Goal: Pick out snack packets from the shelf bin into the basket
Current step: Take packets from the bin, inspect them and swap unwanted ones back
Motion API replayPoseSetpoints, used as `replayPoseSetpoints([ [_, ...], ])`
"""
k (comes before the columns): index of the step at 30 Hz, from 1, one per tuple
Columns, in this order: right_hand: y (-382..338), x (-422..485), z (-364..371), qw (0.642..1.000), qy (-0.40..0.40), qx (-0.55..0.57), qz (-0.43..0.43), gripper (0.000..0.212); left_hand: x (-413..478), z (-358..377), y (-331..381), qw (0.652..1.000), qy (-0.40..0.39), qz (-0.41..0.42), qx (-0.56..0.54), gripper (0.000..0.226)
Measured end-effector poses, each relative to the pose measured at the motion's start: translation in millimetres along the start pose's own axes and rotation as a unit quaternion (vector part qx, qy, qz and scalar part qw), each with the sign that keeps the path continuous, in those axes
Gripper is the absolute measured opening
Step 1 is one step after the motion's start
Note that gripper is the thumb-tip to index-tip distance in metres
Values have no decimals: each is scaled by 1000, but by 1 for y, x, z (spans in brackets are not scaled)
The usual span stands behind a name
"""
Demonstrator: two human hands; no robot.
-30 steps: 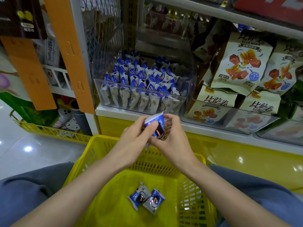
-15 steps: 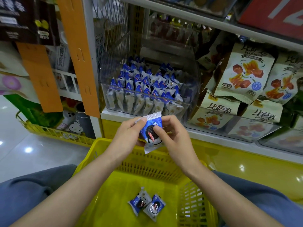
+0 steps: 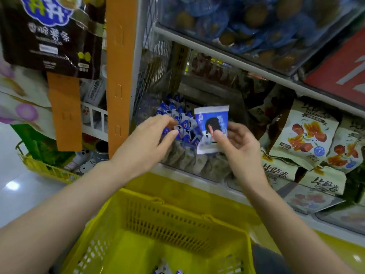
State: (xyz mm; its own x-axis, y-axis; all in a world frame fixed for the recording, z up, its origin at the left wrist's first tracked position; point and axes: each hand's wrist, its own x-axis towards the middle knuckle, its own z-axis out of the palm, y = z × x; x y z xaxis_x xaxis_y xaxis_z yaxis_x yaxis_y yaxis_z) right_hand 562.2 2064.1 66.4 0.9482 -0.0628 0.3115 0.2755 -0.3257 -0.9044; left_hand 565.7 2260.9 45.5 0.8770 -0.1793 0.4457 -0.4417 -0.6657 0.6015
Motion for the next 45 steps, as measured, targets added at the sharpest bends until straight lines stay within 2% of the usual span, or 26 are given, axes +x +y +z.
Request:
replayPoseSetpoints([
  [2,-2,37,9,998,28,-54,-15,26,6,0,-12,993,-28,35,105,35],
  [6,16,115,29,977,65,-203,-3,36,10,6,-31,978,-31,91,186,36],
  [8,36,150,36,965,48,-257,18,33,12,8,-37,972,-21,112,205,38],
  [13,69,206,55,955,5,-281,99,36,15,9,-42,968,-16,127,217,44],
  [17,74,225,73,924,-6,-380,54,41,15,11,-44,970,8,131,203,44],
  [23,82,227,78,937,-67,-338,60,42,15,14,-44,975,20,126,184,41],
  [27,81,222,71,921,-136,-363,48,26,15,15,-44,973,39,132,185,39],
  [29,81,221,64,910,-163,-380,38,26,15,16,-45,973,47,135,182,38],
  [30,80,222,61,909,-160,-384,31,28,15,16,-45,973,51,136,180,38],
  [34,76,225,50,917,-59,-395,8,31,15,18,-46,972,60,139,181,36],
  [38,81,222,45,895,-81,-435,51,29,15,18,-46,973,60,140,174,36],
  [45,85,217,52,900,-64,-421,94,25,15,17,-47,974,58,141,169,37],
])
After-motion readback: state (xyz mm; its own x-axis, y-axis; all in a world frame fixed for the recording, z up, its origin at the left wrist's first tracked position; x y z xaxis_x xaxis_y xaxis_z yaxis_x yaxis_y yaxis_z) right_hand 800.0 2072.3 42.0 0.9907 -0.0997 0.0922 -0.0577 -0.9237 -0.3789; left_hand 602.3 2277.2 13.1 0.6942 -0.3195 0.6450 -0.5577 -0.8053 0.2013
